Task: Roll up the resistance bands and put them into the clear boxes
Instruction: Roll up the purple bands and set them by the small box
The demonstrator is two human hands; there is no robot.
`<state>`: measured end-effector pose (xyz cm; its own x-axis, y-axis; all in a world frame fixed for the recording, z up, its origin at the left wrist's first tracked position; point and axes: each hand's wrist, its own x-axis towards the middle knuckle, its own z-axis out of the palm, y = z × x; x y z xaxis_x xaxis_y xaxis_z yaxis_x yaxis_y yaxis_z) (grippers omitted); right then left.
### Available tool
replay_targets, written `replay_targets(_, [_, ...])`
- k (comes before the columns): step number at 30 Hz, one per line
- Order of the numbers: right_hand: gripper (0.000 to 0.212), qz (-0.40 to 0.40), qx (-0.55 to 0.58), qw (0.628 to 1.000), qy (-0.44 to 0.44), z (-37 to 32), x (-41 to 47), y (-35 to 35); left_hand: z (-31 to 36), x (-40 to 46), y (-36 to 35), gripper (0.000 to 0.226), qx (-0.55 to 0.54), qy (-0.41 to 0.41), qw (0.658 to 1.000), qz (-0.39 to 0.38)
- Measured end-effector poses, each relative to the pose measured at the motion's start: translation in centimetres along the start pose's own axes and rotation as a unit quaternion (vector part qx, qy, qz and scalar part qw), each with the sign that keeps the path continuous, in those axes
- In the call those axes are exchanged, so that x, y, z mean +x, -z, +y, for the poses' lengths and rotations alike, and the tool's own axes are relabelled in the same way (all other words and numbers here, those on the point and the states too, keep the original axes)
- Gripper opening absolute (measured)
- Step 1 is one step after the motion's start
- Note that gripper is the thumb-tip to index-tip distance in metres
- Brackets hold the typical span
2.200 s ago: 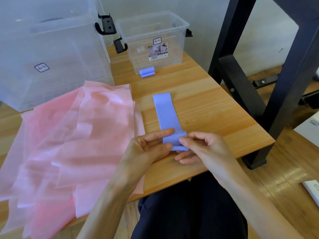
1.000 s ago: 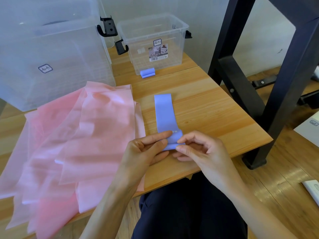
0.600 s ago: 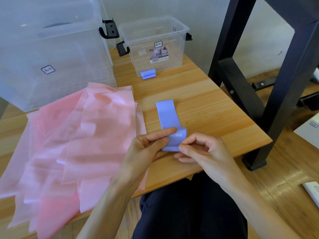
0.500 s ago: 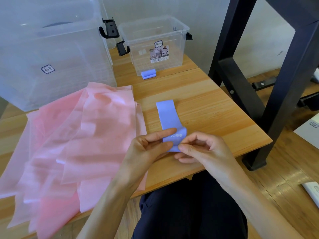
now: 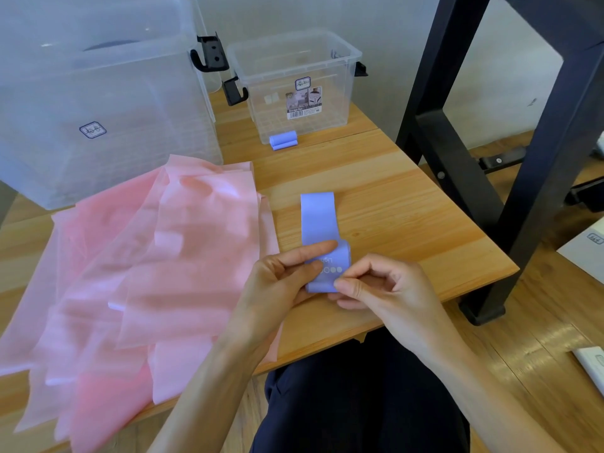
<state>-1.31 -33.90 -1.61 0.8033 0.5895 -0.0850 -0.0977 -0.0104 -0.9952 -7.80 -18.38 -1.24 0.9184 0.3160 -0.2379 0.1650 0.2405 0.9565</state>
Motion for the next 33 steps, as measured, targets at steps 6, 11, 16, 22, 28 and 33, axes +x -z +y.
replay_targets(6, [0.007,-0.002,0.009,1.0,-0.027,-0.31,0.22,0.29,0.12,-0.13,0.0,0.04,0.036,-0.023,0.999,-0.021])
replay_targets(11, [0.01,-0.012,0.011,0.999,-0.041,-0.49,0.12,0.45,0.42,-0.43,-0.11,0.038,0.038,-0.022,0.999,-0.023])
replay_targets(16, [0.009,-0.029,0.004,0.999,-0.041,-0.54,-0.17,0.34,-0.03,-0.3,0.06,0.031,0.049,-0.033,0.998,-0.007])
replay_targets(22, [0.008,-0.036,0.001,0.998,-0.042,-0.73,-0.32,0.2,-0.01,-0.14,0.06,0.032,0.055,-0.045,0.997,0.006])
replay_targets(28, [0.005,-0.04,-0.006,0.998,-0.046,-0.69,-0.37,0.06,0.02,0.0,0.08,0.031,0.047,-0.032,0.998,0.017])
replay_targets(33, [0.004,-0.041,-0.013,0.998,-0.042,-0.66,-0.38,0.21,0.08,0.0,0.18,0.036,0.073,-0.04,0.997,0.002])
